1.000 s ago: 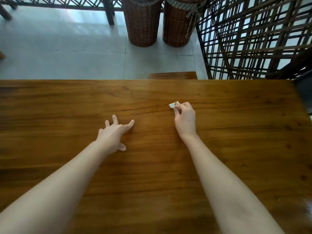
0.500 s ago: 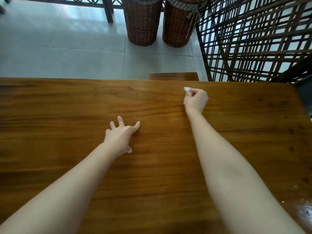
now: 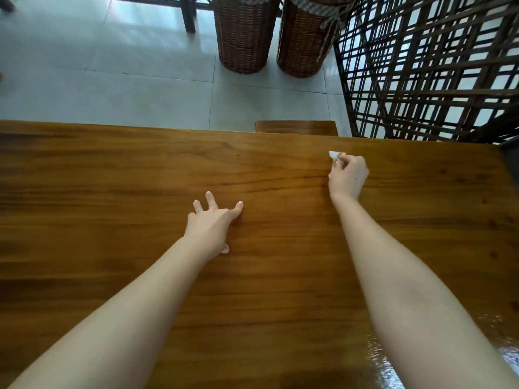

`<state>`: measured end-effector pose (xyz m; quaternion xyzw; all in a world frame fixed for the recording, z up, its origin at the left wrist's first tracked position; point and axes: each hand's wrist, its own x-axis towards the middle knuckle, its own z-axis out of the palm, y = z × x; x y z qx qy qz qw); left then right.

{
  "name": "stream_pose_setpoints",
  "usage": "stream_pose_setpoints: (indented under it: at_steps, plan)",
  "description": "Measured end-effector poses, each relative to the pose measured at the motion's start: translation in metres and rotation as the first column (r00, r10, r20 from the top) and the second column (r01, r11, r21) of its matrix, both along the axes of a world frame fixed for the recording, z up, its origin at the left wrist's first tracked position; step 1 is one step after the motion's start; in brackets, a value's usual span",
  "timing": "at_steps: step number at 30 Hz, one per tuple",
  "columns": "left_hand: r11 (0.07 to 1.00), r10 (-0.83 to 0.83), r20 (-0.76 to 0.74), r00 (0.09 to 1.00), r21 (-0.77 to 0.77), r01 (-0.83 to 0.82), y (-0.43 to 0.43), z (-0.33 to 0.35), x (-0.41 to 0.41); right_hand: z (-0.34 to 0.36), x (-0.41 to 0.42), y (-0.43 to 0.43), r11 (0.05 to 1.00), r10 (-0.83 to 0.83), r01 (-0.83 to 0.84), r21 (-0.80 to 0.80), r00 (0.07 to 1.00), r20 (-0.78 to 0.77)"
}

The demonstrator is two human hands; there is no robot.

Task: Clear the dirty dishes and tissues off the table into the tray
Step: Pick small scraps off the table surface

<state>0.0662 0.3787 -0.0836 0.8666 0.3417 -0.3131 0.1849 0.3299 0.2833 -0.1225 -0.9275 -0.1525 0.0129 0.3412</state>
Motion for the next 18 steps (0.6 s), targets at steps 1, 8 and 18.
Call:
stream_pose_setpoints:
  at_steps: [1, 8, 18]
  plan:
    - [1.0, -0.002, 0.007, 1.0, 0.004, 0.002, 0.0, 0.0, 0.0, 0.0, 0.003, -0.003, 0.999, -0.038, 0.038, 0.004, 0.999, 0.005]
    - [1.0, -0.019, 0.006, 1.0, 0.017, 0.018, 0.0, -0.001, -0.001, 0.005, -0.023, 0.034, 0.994, -0.097, 0.099, 0.048, 0.994, -0.058]
    - [0.999, -0.046, -0.008, 0.999, 0.026, 0.046, 0.001, -0.001, 0.001, -0.006, -0.093, 0.021, 0.862, 0.506, -0.504, -0.058, 0.863, 0.017]
